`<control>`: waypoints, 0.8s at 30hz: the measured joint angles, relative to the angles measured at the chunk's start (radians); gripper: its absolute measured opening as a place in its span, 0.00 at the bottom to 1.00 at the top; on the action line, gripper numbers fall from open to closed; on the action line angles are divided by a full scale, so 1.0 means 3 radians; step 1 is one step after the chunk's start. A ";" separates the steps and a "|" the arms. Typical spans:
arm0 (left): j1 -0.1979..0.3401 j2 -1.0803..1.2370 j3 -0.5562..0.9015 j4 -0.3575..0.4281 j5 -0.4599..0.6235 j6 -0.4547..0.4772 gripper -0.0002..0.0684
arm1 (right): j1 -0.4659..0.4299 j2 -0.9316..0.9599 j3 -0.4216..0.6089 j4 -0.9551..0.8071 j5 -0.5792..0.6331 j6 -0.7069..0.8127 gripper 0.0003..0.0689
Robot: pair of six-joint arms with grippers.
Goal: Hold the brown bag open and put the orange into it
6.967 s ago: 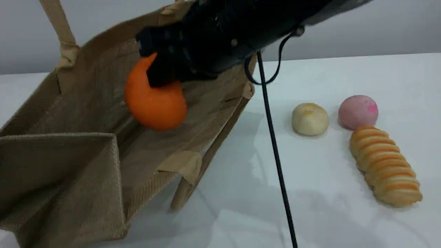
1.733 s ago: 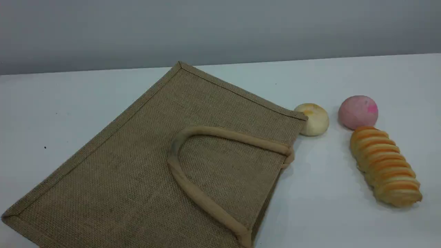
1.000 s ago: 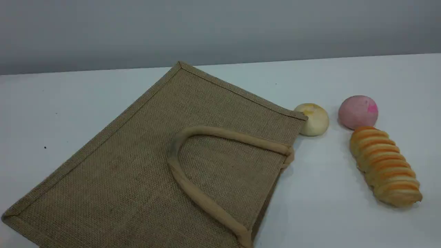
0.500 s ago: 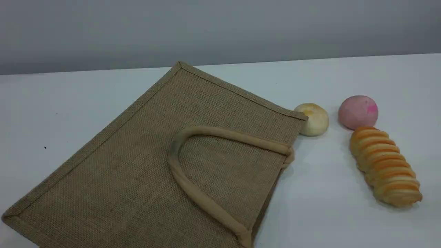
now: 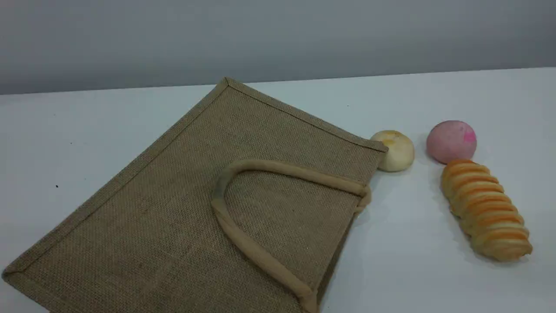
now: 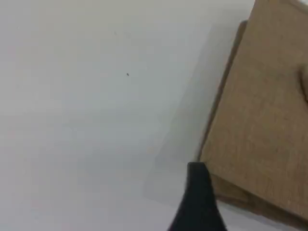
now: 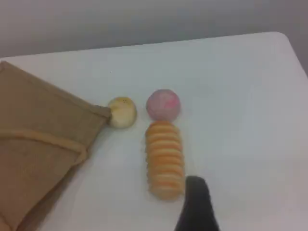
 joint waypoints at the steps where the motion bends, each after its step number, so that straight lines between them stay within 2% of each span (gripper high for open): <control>1: 0.0000 -0.0044 0.0000 0.0000 0.0003 0.0000 0.71 | 0.0003 0.0001 0.0000 0.0000 0.0000 0.0000 0.65; 6: 0.0000 -0.0259 0.0000 0.0000 0.0006 0.0003 0.71 | 0.0003 0.0001 0.0000 0.0000 -0.0006 0.0000 0.65; 24: 0.0000 -0.0253 0.0000 0.0003 0.0003 -0.0001 0.71 | 0.0000 0.0001 0.0000 0.0000 -0.0006 0.0000 0.65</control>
